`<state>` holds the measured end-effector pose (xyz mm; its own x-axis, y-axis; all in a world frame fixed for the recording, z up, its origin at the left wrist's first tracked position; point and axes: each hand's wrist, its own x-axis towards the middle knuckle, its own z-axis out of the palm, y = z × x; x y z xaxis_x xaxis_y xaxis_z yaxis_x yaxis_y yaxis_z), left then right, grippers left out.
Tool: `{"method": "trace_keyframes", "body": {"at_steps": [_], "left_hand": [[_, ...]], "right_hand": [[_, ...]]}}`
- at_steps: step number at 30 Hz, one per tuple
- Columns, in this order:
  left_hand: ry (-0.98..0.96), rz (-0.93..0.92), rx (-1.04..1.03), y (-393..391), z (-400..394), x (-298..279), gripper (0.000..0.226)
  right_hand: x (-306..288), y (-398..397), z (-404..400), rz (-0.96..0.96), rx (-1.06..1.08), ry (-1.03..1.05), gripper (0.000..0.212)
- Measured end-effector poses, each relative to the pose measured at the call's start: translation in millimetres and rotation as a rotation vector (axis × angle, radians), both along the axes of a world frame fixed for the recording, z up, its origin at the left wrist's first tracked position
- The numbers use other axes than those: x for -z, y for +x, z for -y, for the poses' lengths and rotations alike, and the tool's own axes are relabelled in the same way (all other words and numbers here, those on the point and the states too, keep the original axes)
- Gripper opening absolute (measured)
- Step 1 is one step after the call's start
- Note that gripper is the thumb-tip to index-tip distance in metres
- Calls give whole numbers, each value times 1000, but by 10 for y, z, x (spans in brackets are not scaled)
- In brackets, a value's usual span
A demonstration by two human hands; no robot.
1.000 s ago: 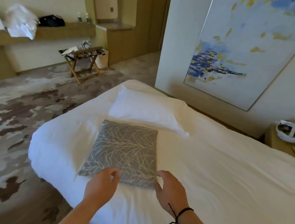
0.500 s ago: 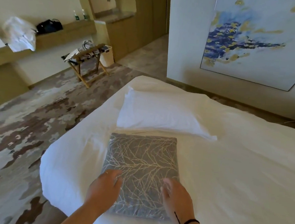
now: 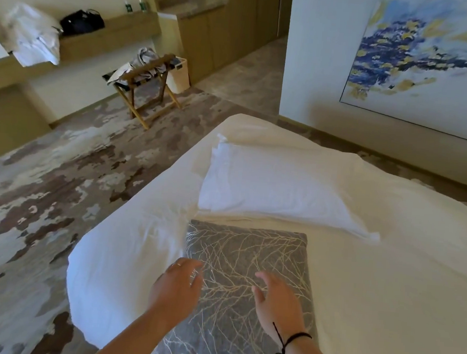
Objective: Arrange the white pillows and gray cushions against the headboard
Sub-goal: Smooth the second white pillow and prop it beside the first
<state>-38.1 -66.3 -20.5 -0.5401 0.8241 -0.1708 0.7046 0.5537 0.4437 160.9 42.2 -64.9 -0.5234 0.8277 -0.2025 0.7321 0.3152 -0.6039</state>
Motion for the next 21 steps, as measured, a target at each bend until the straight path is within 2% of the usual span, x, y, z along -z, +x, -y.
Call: {"method": "trace_keyframes", "body": {"at_steps": [5, 11, 16, 19, 21], "left_hand": [[2, 83, -21, -715, -307, 357, 31], [13, 204, -81, -1936, -954, 1182, 30], [57, 276, -115, -2688, -1447, 1982, 31], [86, 336, -123, -2898, -1561, 2328, 32], [106, 379, -130, -3014, -1575, 2493, 33]], "right_hand": [[152, -806, -160, 50, -44, -23, 34], [641, -2064, -681, 101, -19, -90, 38], [1288, -3118, -1332, 182, -101, -7, 51], [1677, -3591, -1505, 251, -88, 54, 58], [1925, -3880, -1529, 321, -41, 7, 71]]}}
